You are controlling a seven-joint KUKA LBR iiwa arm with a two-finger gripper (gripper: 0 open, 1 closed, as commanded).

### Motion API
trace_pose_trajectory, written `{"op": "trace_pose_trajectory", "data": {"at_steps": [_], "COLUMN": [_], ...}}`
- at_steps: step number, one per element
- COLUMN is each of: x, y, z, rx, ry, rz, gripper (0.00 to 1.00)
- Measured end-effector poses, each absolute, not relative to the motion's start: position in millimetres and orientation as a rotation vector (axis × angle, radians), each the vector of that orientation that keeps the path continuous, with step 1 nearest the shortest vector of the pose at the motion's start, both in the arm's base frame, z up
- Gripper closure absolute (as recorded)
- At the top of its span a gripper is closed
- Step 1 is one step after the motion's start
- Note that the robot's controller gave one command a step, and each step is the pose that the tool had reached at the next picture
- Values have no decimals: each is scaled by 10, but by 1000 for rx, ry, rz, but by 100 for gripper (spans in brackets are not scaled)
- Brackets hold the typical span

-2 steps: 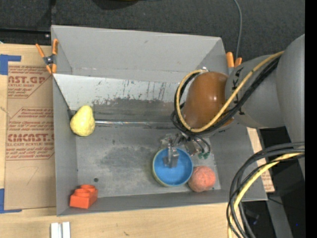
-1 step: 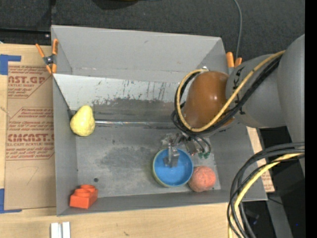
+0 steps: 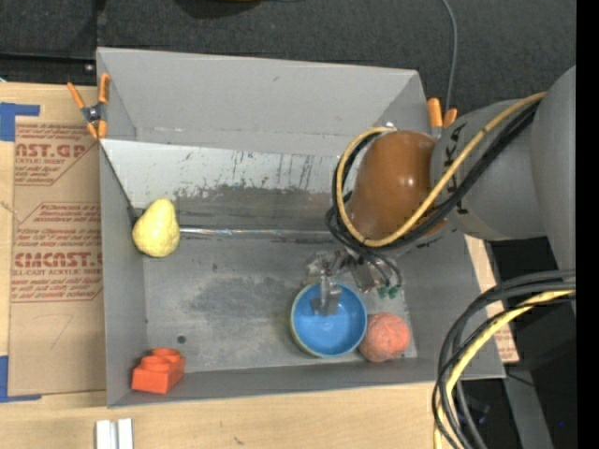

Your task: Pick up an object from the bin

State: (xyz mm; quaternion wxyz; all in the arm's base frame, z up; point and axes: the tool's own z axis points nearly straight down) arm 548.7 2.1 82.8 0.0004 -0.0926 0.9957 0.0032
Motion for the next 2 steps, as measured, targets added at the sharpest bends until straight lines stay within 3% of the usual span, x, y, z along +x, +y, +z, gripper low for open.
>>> {"op": "trace_pose_trajectory", "data": {"at_steps": [2], "x": [5491], "y": [16], "z": [1239], "rx": [-289], "ry": [3125], "rz": [8], "gripper": [100]}}
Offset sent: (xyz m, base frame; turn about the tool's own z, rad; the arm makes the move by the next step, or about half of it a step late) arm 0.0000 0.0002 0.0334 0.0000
